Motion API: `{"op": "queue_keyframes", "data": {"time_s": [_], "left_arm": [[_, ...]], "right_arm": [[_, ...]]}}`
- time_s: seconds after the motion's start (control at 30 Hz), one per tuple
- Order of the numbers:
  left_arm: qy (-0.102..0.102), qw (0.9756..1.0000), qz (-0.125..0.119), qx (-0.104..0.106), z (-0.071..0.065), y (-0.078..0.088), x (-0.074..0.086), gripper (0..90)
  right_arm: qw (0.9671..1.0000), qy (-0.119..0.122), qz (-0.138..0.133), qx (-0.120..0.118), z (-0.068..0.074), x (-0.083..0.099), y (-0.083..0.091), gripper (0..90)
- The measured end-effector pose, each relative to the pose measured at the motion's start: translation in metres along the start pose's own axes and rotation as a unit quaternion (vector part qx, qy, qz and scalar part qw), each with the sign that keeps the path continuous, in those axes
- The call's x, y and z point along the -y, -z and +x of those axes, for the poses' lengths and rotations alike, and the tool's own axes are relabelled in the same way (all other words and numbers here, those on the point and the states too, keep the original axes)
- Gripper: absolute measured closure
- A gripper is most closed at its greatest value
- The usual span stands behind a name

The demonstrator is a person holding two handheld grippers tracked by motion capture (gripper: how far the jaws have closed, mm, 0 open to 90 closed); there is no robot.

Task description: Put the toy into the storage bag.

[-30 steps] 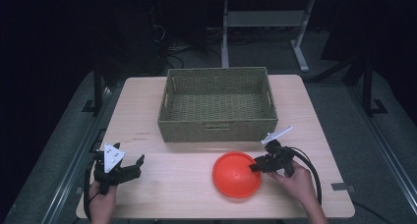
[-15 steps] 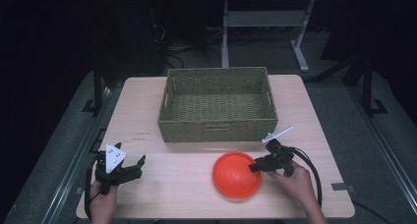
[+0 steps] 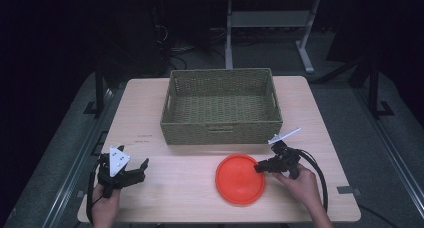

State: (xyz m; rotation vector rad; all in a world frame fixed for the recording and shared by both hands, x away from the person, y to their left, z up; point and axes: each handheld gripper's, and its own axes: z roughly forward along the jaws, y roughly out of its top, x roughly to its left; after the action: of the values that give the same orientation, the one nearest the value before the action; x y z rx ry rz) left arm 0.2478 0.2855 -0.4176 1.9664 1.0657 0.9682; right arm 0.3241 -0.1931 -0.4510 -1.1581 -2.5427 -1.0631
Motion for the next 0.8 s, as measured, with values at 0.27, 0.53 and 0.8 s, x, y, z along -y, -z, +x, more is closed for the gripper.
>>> {"op": "queue_keyframes", "data": {"time_s": [0.27,0.53,0.8], "left_arm": [[0.001,1.0,-0.002,-0.005,0.001,0.002,0.0,12.8],[0.001,1.0,-0.003,-0.005,0.002,0.002,0.0,12.8],[0.005,1.0,-0.004,-0.007,0.003,0.003,0.0,12.9]], "right_arm": [[0.9999,0.01,-0.012,-0.001,0.013,-0.004,0.014,80.9],[0.9989,0.038,-0.026,0.004,0.035,-0.014,0.03,81.9],[0.9955,0.083,-0.028,0.036,0.064,-0.028,0.051,82.1]]}}
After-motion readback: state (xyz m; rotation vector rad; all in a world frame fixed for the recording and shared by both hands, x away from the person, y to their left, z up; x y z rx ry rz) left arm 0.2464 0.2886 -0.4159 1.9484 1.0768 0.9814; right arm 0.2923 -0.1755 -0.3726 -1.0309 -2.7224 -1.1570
